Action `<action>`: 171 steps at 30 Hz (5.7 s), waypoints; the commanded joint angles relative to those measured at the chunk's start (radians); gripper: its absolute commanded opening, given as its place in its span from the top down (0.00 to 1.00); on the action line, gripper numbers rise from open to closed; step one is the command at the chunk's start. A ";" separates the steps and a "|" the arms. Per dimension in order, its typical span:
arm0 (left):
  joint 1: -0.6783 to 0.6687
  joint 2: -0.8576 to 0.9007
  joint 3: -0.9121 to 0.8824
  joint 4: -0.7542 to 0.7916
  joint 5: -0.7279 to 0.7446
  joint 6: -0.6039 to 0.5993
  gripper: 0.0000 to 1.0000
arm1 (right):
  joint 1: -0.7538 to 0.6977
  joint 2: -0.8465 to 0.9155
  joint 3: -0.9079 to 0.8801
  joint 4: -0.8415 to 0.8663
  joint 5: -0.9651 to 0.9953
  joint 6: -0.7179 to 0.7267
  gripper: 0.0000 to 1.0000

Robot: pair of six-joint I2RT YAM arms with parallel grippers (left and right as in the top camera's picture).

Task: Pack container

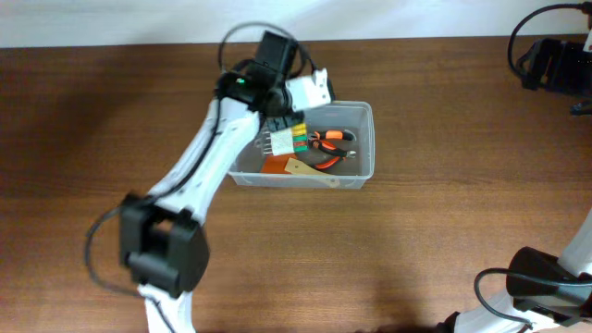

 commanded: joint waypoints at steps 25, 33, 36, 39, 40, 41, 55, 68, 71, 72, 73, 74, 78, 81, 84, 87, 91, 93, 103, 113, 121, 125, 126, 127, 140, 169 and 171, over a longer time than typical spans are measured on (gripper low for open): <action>0.009 0.178 0.097 -0.188 -0.013 -0.078 0.24 | 0.003 0.003 -0.004 -0.007 -0.014 -0.008 0.02; 0.049 0.095 0.339 -0.344 -0.059 -0.246 0.01 | 0.147 -0.001 -0.003 -0.010 0.097 -0.118 0.01; 0.120 0.039 0.398 -0.374 -0.056 -0.324 0.01 | 0.255 0.010 -0.003 0.027 0.072 -0.158 0.02; 0.205 0.014 0.414 -0.372 0.013 -0.375 0.01 | 0.320 0.024 -0.004 0.117 0.036 -0.156 0.01; 0.235 0.010 0.415 -0.373 0.051 -0.385 0.01 | 0.344 0.037 -0.004 0.160 0.038 -0.158 0.01; 0.266 0.009 0.415 -0.373 0.085 -0.399 0.01 | 0.355 0.044 -0.004 0.176 0.044 -0.158 0.01; 0.455 -0.072 0.415 -0.502 0.065 -0.458 0.01 | 0.372 0.084 -0.005 0.129 0.174 -0.066 0.02; 0.456 -0.416 0.165 -0.480 0.062 -0.462 0.01 | 0.336 -0.333 -0.382 0.190 0.203 -0.066 0.01; 0.456 -0.545 -0.030 -0.391 0.061 -0.462 0.01 | 0.336 -0.465 -0.584 0.255 0.203 -0.062 0.02; 0.456 -0.597 -0.112 -0.353 0.061 -0.465 0.01 | 0.338 -0.515 -0.652 0.277 0.203 -0.060 0.02; 0.456 -0.638 -0.174 -0.321 0.061 -0.473 0.01 | 0.338 -0.550 -0.701 0.293 0.204 -0.059 0.02; 0.456 -0.686 -0.245 -0.285 0.062 -0.473 0.01 | 0.338 -0.601 -0.769 0.317 0.208 -0.059 0.02; 0.456 -0.874 -0.498 -0.138 0.057 -0.473 0.01 | 0.345 -0.793 -1.031 0.435 0.214 -0.059 0.01; 0.456 -1.020 -0.674 -0.041 0.037 -0.473 0.01 | 0.375 -0.950 -1.254 0.535 0.222 -0.065 0.01; 0.456 -1.143 -0.825 0.074 0.023 -0.472 0.01 | 0.400 -1.077 -1.437 0.628 0.272 -0.067 0.02; 0.456 -1.249 -0.947 0.151 -0.007 -0.473 0.01 | 0.412 -1.186 -1.580 0.693 0.327 -0.067 0.01; 0.456 -1.352 -1.076 0.249 -0.068 -0.473 0.01 | 0.412 -1.291 -1.683 0.744 0.327 -0.067 0.02; 0.456 -1.376 -1.108 0.275 -0.078 -0.473 0.01 | 0.412 -1.324 -1.700 0.756 0.327 -0.066 0.01; 0.456 -1.362 -1.128 0.256 -0.081 -0.472 0.01 | 0.412 -1.339 -1.704 0.749 0.327 -0.066 0.01; 0.456 -1.362 -1.128 0.206 -0.081 -0.472 0.01 | 0.412 -1.339 -1.704 0.749 0.327 -0.066 0.01; 0.456 -1.362 -1.128 0.203 -0.081 -0.472 0.01 | 0.412 -1.339 -1.704 0.749 0.327 -0.066 0.01; 0.456 -1.362 -1.128 0.203 -0.081 -0.472 0.01 | 0.396 -1.371 -1.704 0.748 0.327 -0.066 0.01; 0.456 -1.362 -1.128 0.203 -0.081 -0.472 0.01 | 0.395 -1.394 -1.705 0.736 0.317 -0.063 0.01; 0.456 -1.362 -1.128 0.203 -0.081 -0.472 0.01 | 0.397 -1.421 -1.708 0.718 0.303 -0.065 0.01; 0.456 -1.362 -1.128 0.203 -0.081 -0.472 0.01 | 0.397 -1.807 -2.026 0.861 0.134 -0.158 0.01; 0.456 -1.362 -1.128 0.203 -0.081 -0.472 0.01 | 0.405 -1.814 -2.318 1.264 0.171 0.009 0.01; 0.456 -1.362 -1.128 0.203 -0.081 -0.472 0.01 | 0.405 -1.814 -2.318 1.263 0.171 0.009 0.02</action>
